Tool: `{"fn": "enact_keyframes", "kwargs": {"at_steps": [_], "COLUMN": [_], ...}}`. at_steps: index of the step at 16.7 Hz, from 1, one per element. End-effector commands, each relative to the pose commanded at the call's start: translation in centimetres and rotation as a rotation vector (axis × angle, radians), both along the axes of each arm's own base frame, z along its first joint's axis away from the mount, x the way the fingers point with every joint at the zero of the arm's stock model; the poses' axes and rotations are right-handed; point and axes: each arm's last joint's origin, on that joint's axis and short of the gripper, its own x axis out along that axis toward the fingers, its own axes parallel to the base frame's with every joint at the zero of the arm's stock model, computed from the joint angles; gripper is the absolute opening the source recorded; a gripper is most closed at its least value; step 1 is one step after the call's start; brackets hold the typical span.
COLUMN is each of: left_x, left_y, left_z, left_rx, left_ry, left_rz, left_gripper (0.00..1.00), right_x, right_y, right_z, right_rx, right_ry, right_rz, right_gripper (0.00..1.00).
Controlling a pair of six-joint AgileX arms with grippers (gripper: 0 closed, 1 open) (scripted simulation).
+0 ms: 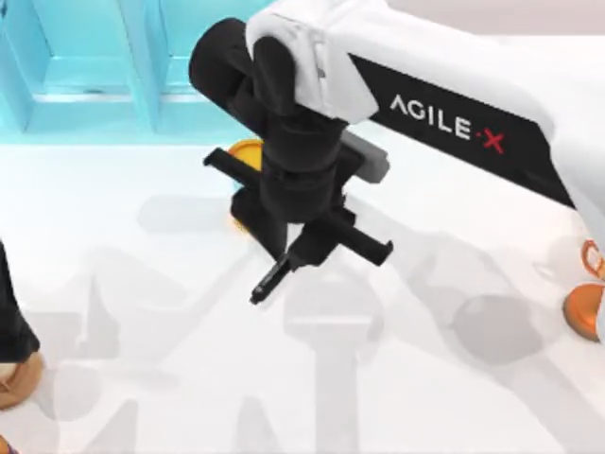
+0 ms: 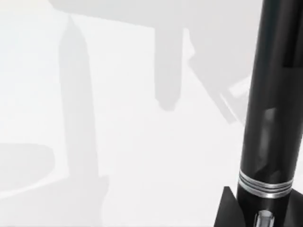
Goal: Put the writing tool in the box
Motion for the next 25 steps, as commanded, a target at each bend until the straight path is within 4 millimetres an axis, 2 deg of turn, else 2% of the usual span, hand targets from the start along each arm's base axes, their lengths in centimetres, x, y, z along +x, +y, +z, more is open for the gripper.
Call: {"fn": "enact_keyframes", "kwargs": {"at_steps": [2, 7, 9, 11, 14, 18, 21, 25], "left_x": [0.0, 0.0, 0.0, 0.0, 0.0, 0.0, 0.0, 0.0], "left_y": [0.0, 0.0, 0.0, 0.0, 0.0, 0.0, 0.0, 0.0], "left_z": [0.0, 0.0, 0.0, 0.0, 0.0, 0.0, 0.0, 0.0], "left_rx": [0.000, 0.000, 0.000, 0.000, 0.000, 0.000, 0.000, 0.000], "left_ry": [0.000, 0.000, 0.000, 0.000, 0.000, 0.000, 0.000, 0.000], "left_rz": [0.000, 0.000, 0.000, 0.000, 0.000, 0.000, 0.000, 0.000], "left_gripper": [1.00, 1.00, 1.00, 1.00, 1.00, 1.00, 1.00, 1.00], "right_x": [0.0, -0.2, 0.7, 2.6, 6.4, 10.5, 11.3, 10.5], "right_y": [-0.2, 0.0, -0.9, -3.3, -9.5, -21.0, -28.6, -36.0], "right_z": [0.6, 0.4, 0.5, 0.9, 1.8, 2.9, 3.5, 4.0], "right_rx": [-0.005, -0.007, 0.002, 0.023, 0.061, 0.090, 0.094, 0.085], "right_ry": [0.008, 0.010, 0.008, -0.004, -0.045, -0.112, -0.144, -0.178], "right_rz": [-0.002, 0.001, -0.017, -0.061, -0.163, -0.355, -0.481, -0.595], "right_gripper": [0.00, 0.00, 0.00, 0.00, 0.00, 0.00, 0.00, 0.00]}}
